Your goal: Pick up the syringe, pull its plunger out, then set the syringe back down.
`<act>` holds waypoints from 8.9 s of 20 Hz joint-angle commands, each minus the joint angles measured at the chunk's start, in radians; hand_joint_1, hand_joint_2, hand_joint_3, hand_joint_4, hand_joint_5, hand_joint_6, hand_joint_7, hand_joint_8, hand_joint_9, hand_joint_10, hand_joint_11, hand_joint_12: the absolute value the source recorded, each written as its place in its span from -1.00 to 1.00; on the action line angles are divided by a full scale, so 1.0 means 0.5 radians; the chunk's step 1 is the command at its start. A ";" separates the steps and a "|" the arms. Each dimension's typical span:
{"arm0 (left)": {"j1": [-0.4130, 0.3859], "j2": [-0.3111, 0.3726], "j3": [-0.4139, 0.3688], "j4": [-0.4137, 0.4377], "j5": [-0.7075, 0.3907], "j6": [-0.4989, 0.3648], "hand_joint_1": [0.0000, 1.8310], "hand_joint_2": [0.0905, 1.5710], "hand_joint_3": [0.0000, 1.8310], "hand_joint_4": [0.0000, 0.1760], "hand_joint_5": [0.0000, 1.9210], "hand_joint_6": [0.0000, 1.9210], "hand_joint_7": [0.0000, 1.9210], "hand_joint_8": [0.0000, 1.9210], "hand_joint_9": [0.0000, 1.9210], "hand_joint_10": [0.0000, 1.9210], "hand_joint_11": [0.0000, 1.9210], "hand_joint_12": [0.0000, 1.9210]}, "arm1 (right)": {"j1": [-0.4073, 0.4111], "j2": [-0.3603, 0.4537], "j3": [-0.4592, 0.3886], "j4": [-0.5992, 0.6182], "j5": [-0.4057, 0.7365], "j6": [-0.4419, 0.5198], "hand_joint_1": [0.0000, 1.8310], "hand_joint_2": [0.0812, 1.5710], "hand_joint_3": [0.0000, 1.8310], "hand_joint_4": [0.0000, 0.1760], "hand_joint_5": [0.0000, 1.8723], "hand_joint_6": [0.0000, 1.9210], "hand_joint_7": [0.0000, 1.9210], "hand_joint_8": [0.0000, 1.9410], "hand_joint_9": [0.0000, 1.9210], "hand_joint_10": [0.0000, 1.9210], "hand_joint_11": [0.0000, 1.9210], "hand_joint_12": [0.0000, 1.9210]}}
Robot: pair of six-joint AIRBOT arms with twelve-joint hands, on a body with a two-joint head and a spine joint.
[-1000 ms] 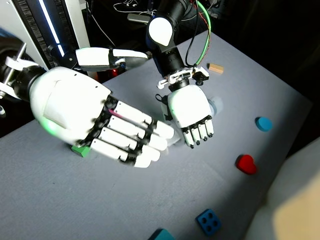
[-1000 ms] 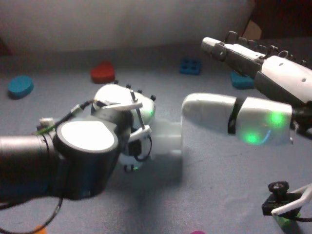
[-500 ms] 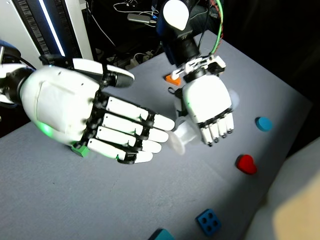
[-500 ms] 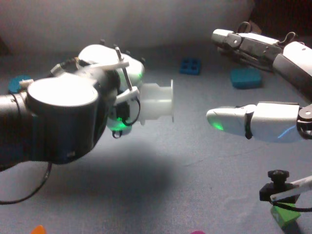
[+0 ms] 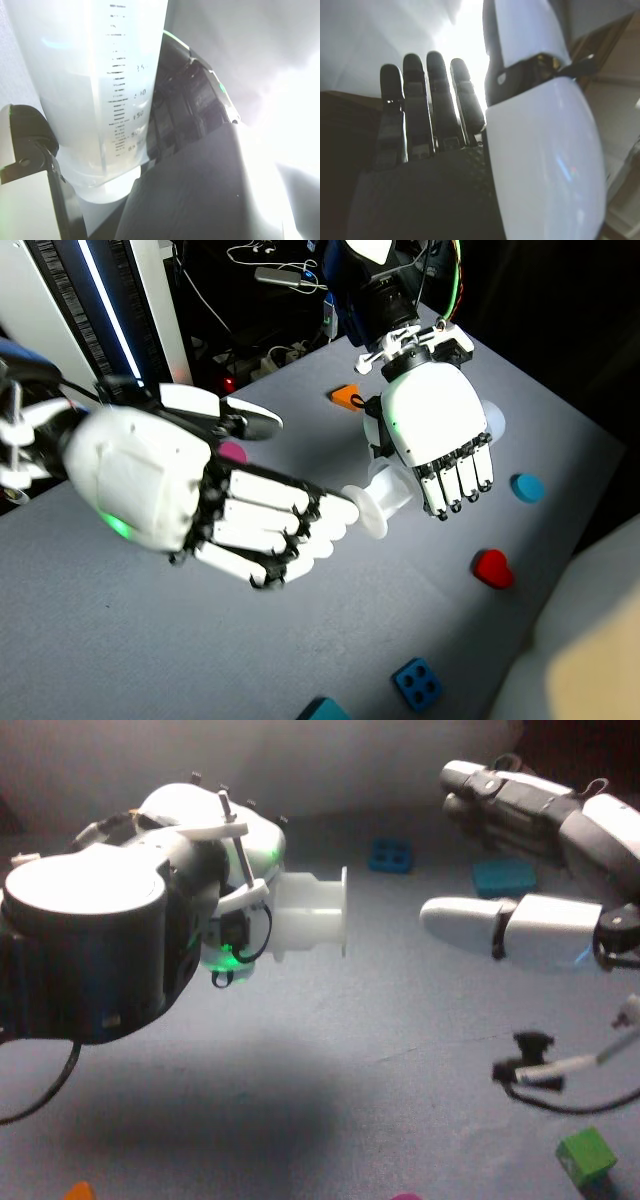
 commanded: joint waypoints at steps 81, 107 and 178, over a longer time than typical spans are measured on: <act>-0.055 0.054 -0.074 0.178 0.120 0.120 0.46 0.59 -1.00 -1.00 -0.28 0.34 -0.30 0.62 -0.34 0.66 -0.38 0.54 | 0.064 -0.347 0.830 -0.524 -0.151 0.440 0.63 0.34 -1.00 -1.00 -0.03 -0.10 0.02 -0.08 0.11 -0.07 -0.02 0.52; -0.040 0.054 -0.082 0.195 0.119 0.141 0.45 0.58 -1.00 -1.00 -0.27 0.33 -0.29 0.61 -0.33 0.65 -0.37 0.54 | 0.004 -0.106 0.777 -0.568 -0.114 0.535 0.62 0.44 -1.00 -1.00 -0.20 0.15 -0.14 0.11 -0.04 0.15 -0.19 0.67; 0.412 -0.241 0.102 0.271 0.101 -0.263 0.44 0.61 -1.00 -1.00 -0.34 0.39 -0.32 0.67 -0.36 0.70 -0.41 0.60 | -0.029 0.544 0.022 -0.918 -0.644 -1.092 -0.91 0.09 -1.00 -0.97 -1.00 -1.00 -1.00 -1.00 -0.98 -1.00 -1.00 -0.48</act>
